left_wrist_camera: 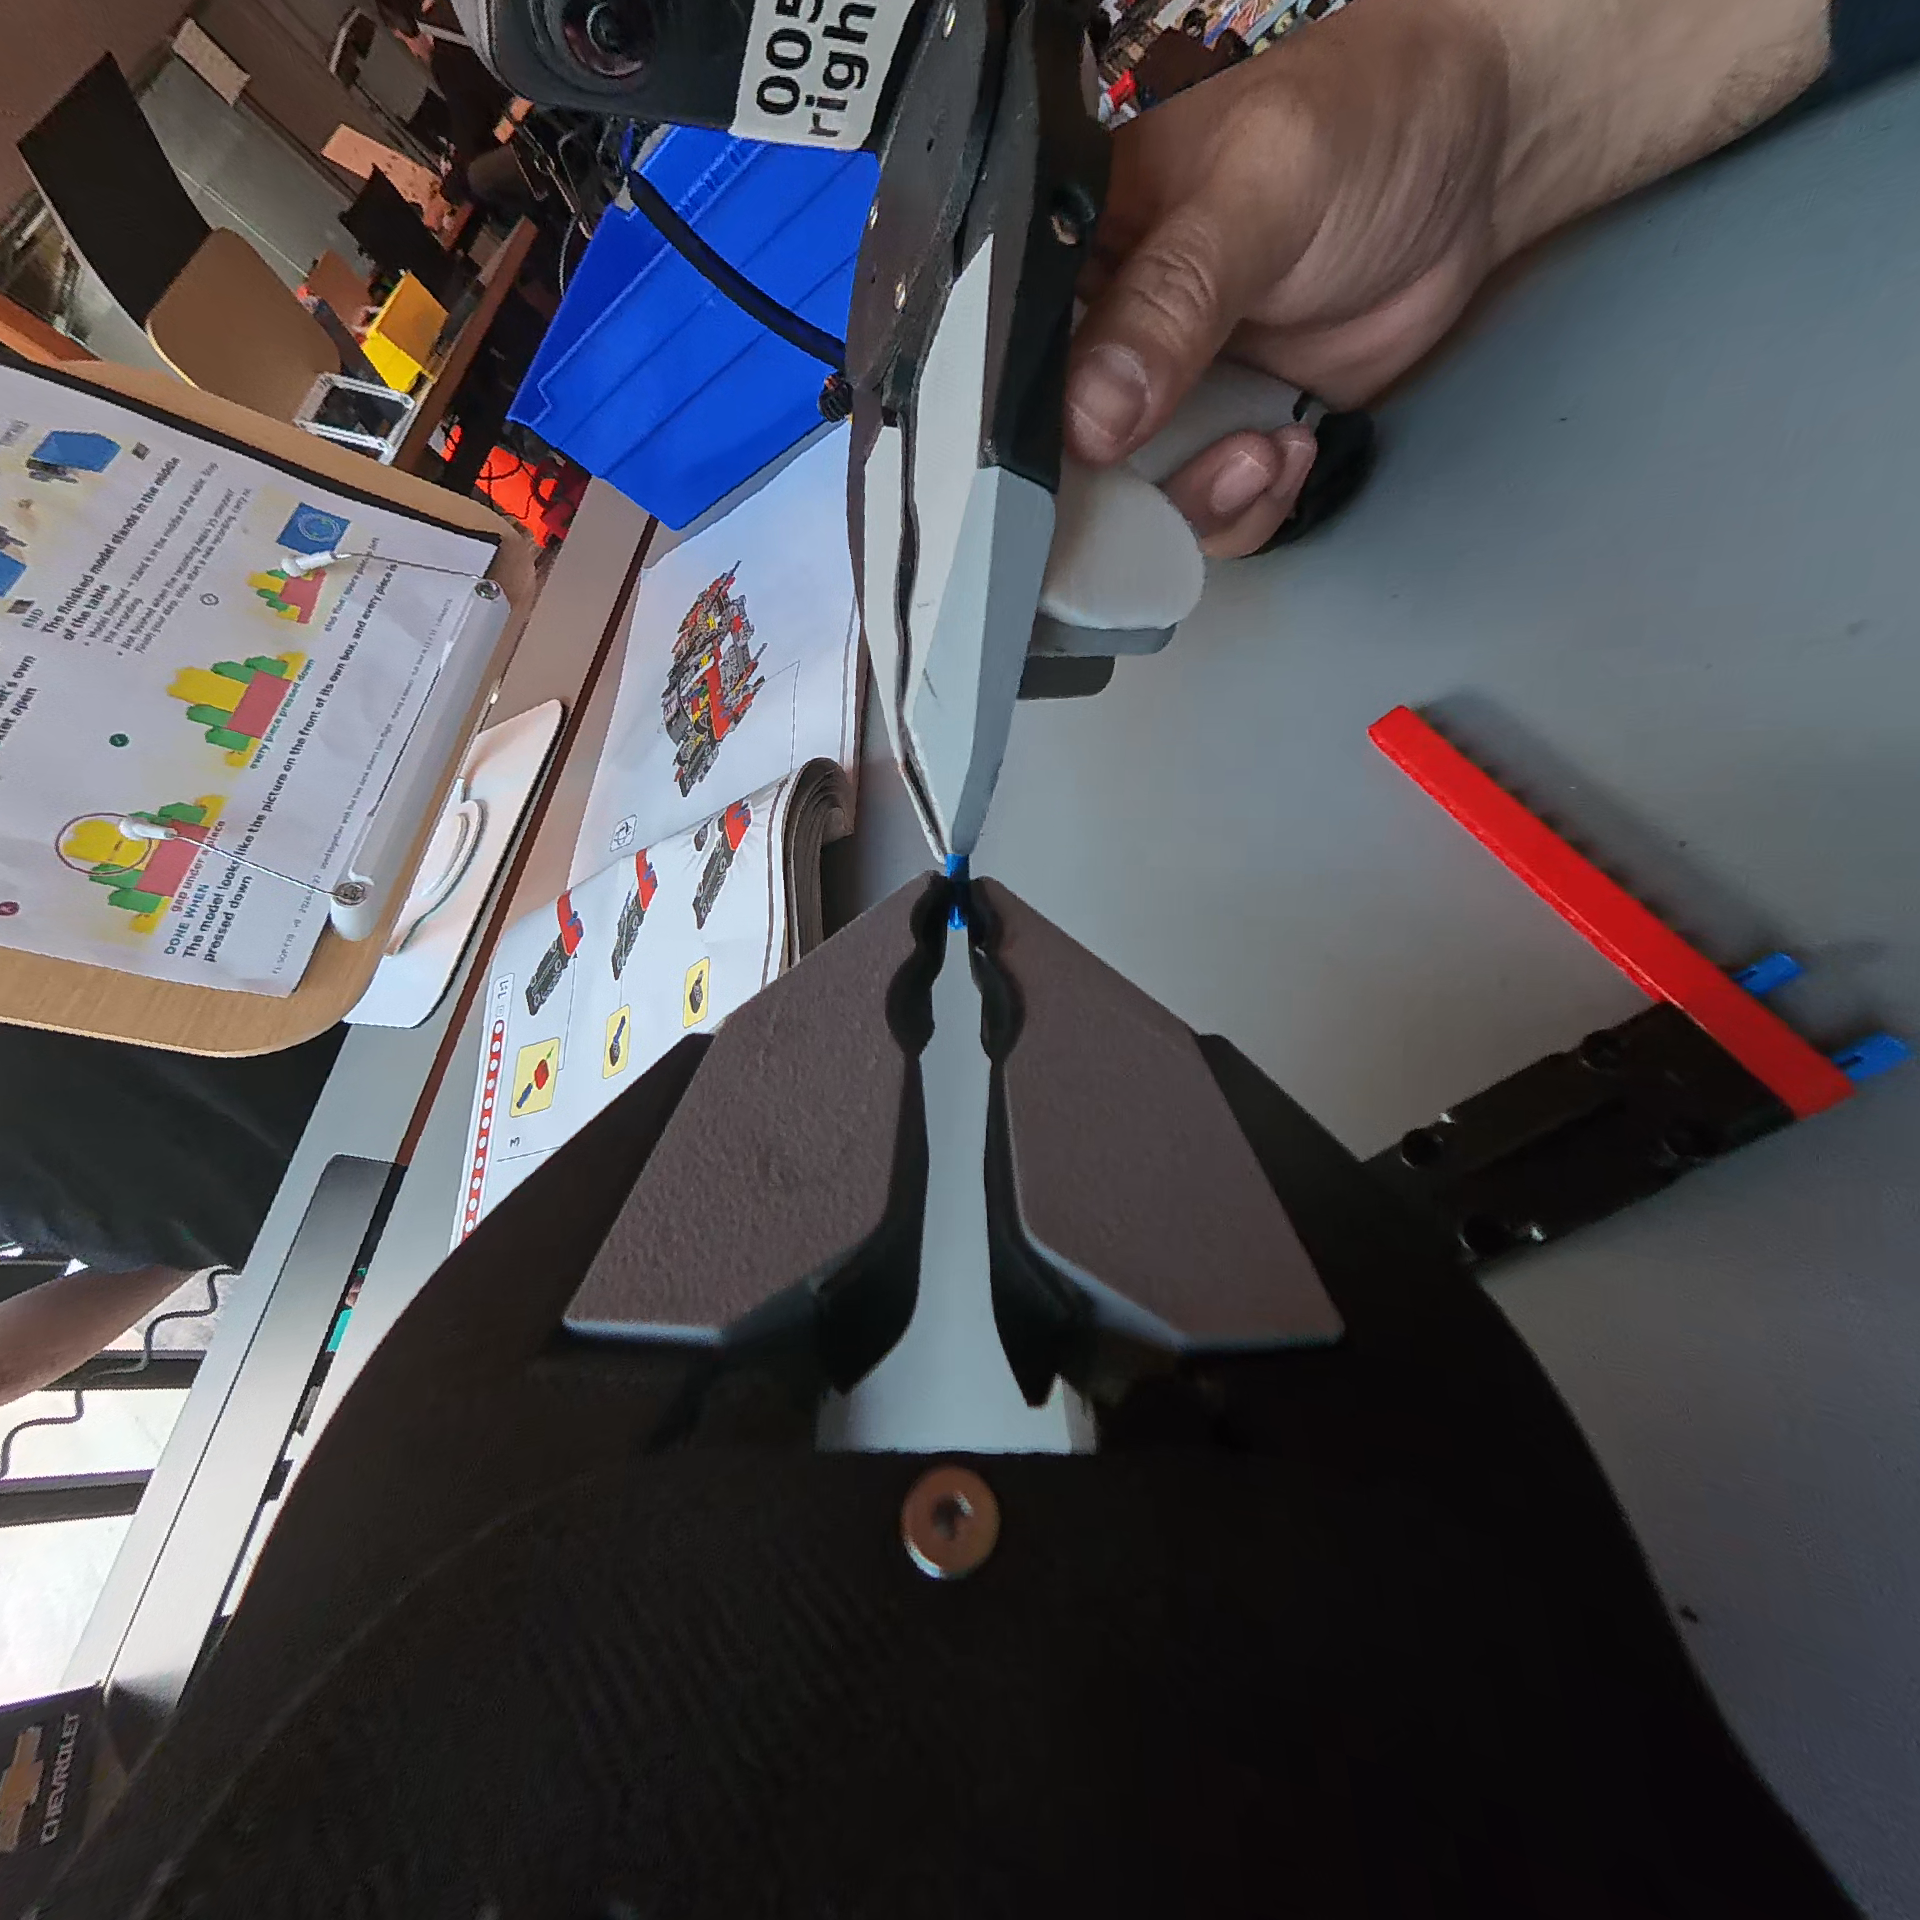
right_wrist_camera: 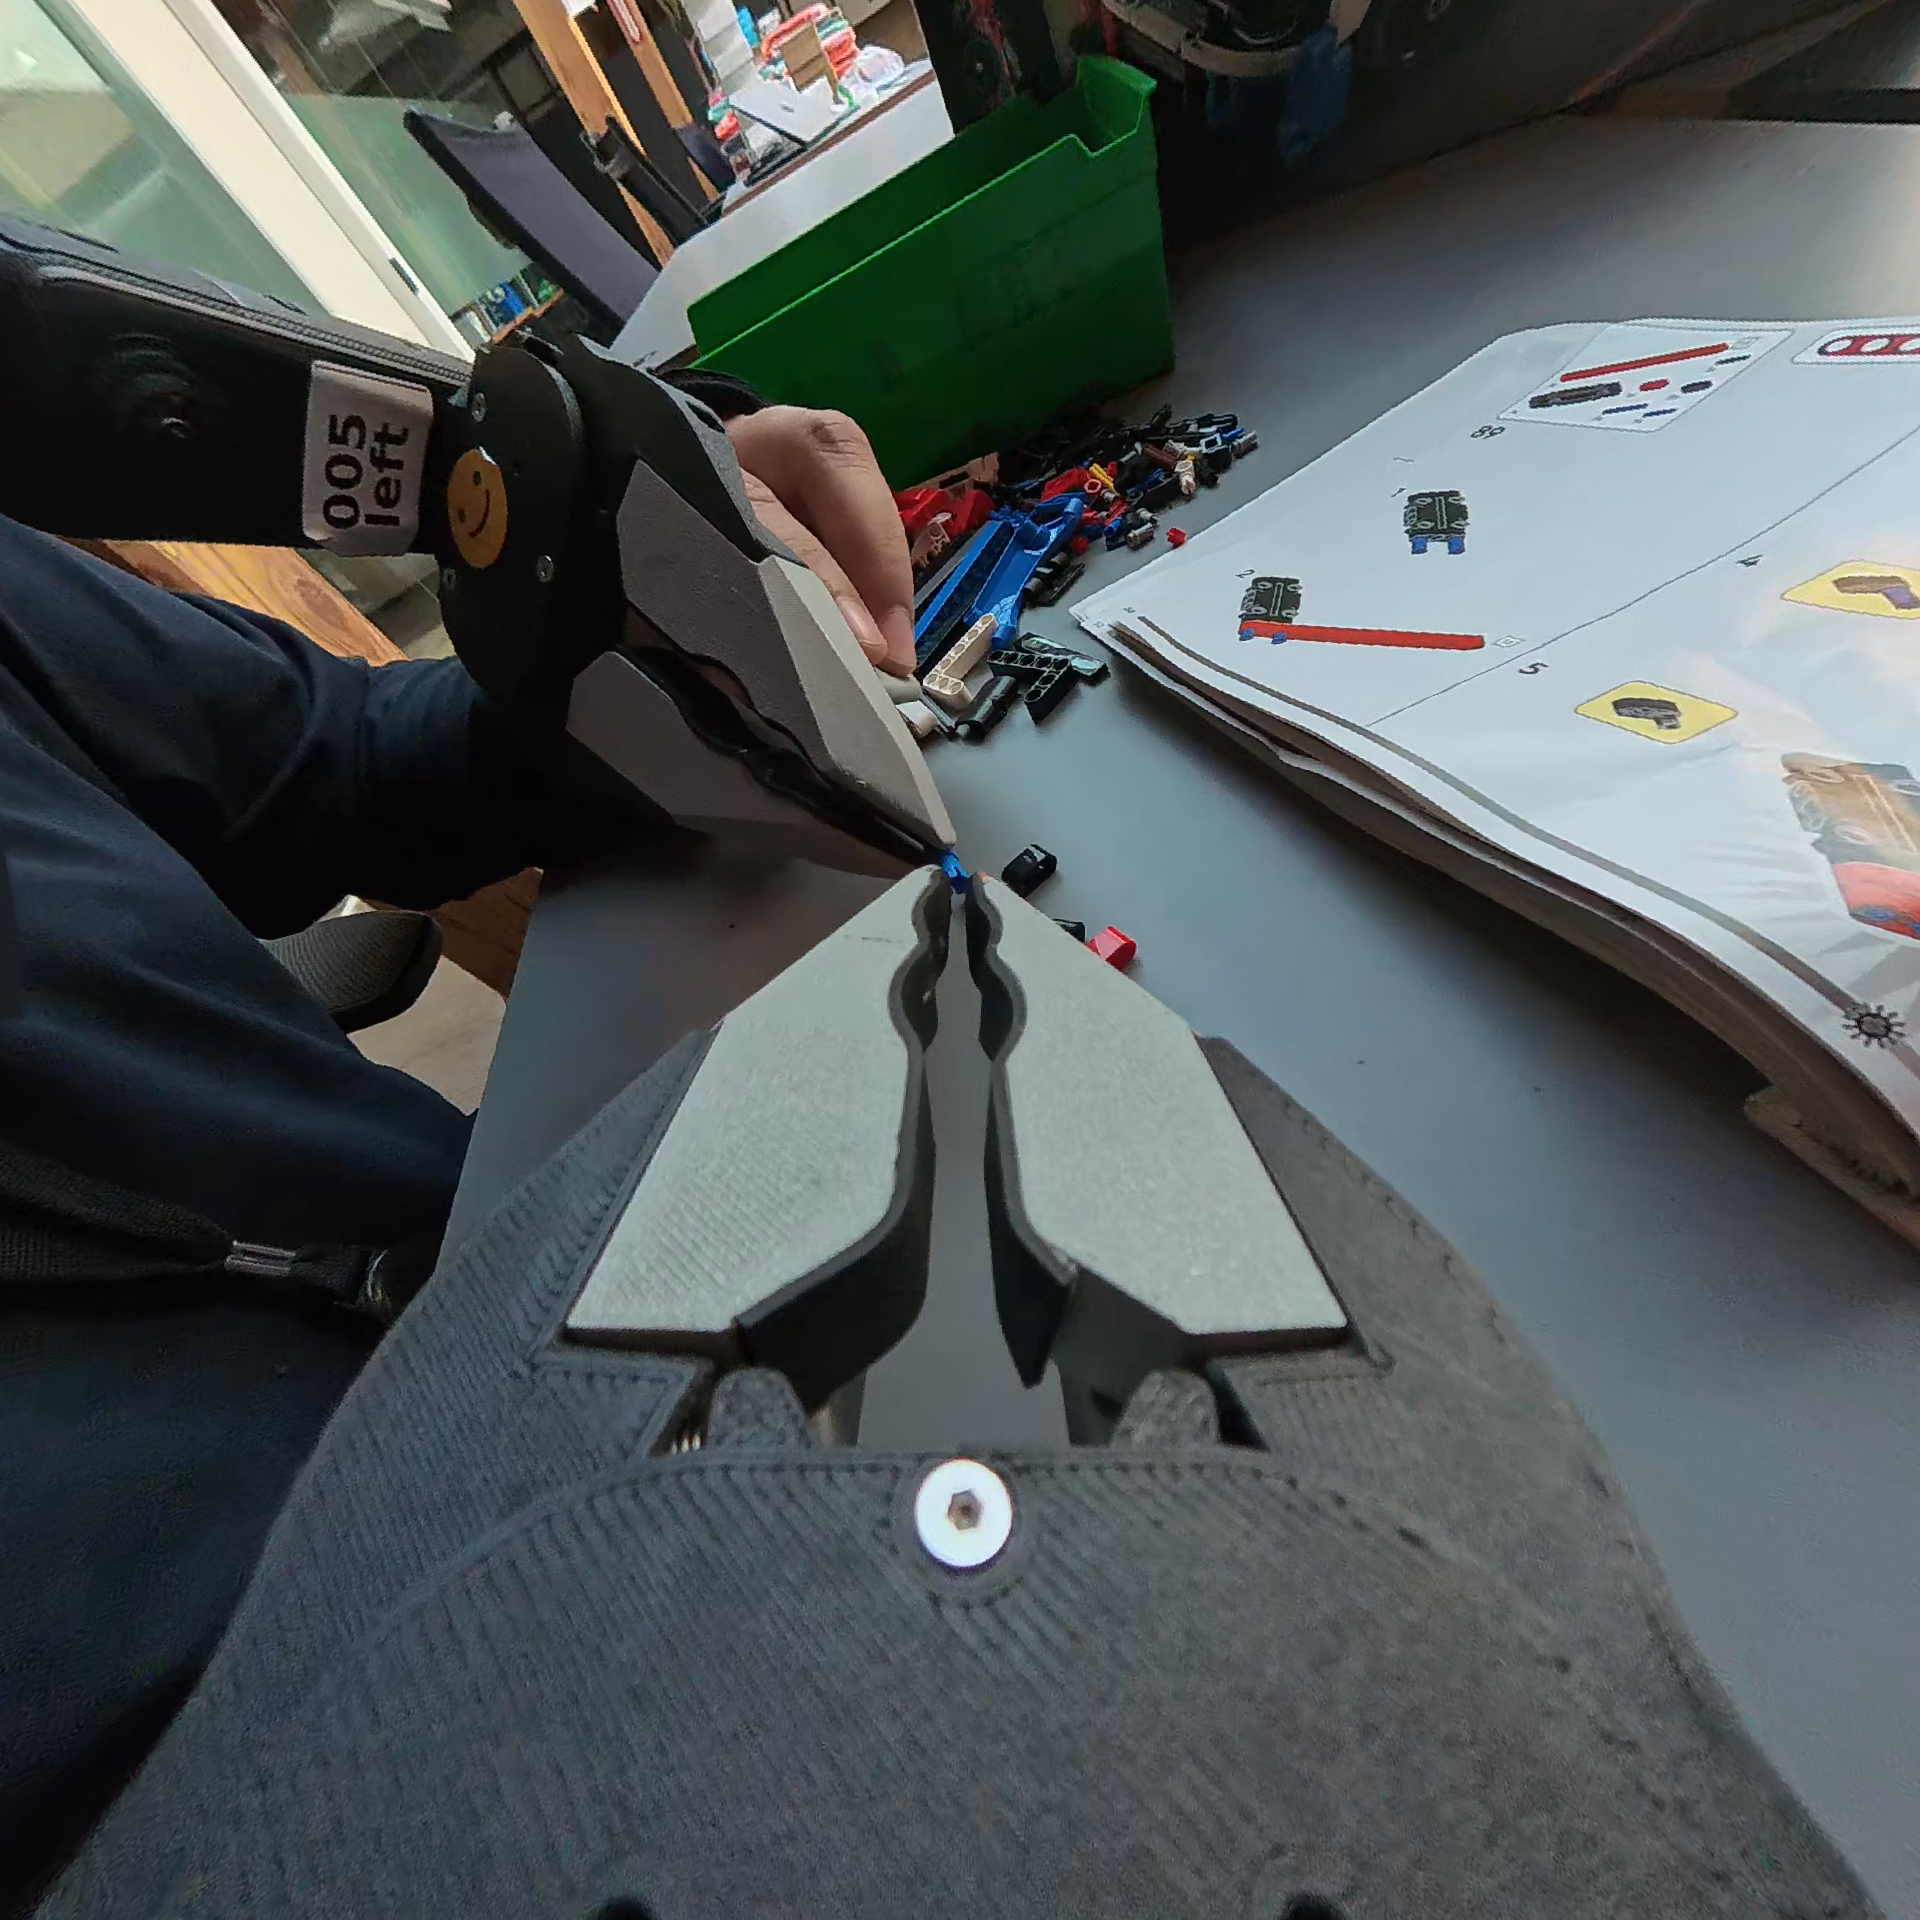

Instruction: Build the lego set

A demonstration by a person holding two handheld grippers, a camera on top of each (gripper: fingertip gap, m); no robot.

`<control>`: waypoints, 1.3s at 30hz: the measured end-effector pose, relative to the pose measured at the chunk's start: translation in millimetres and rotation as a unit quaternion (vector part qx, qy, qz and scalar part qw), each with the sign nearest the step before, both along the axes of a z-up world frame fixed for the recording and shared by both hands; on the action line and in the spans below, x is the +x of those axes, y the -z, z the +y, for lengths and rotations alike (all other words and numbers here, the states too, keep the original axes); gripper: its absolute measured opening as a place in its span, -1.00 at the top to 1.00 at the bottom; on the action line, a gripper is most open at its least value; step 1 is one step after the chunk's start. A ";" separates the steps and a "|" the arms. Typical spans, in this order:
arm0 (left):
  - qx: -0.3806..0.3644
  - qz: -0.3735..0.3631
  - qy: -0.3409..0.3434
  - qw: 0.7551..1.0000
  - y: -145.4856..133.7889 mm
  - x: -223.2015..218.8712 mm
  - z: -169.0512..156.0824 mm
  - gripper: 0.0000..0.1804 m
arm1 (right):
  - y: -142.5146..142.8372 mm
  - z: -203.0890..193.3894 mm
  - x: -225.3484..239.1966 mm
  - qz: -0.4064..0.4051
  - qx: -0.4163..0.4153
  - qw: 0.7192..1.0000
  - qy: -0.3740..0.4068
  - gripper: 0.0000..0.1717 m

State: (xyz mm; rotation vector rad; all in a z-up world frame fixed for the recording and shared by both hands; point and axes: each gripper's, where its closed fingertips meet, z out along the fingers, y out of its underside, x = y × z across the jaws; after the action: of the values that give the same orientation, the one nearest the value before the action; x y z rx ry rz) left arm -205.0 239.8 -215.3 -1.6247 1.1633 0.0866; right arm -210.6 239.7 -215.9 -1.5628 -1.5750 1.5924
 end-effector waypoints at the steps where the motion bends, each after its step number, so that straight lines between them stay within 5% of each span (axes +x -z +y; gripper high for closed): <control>1: -0.001 -0.001 0.000 1.000 0.0 -0.1 -0.1 0.99 | 0.7 -0.1 0.0 -0.001 0.002 1.000 0.000 1.00; 39: -0.001 0.008 0.005 1.000 1.1 1.8 -2.6 0.99 | 3.2 1.4 -0.7 -0.006 0.012 1.000 0.006 0.96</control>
State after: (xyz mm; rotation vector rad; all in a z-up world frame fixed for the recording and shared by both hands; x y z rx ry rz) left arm -203.3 237.2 -216.4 -1.6222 1.1850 0.0927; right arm -211.4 241.0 -219.1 -1.5687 -1.5825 1.5555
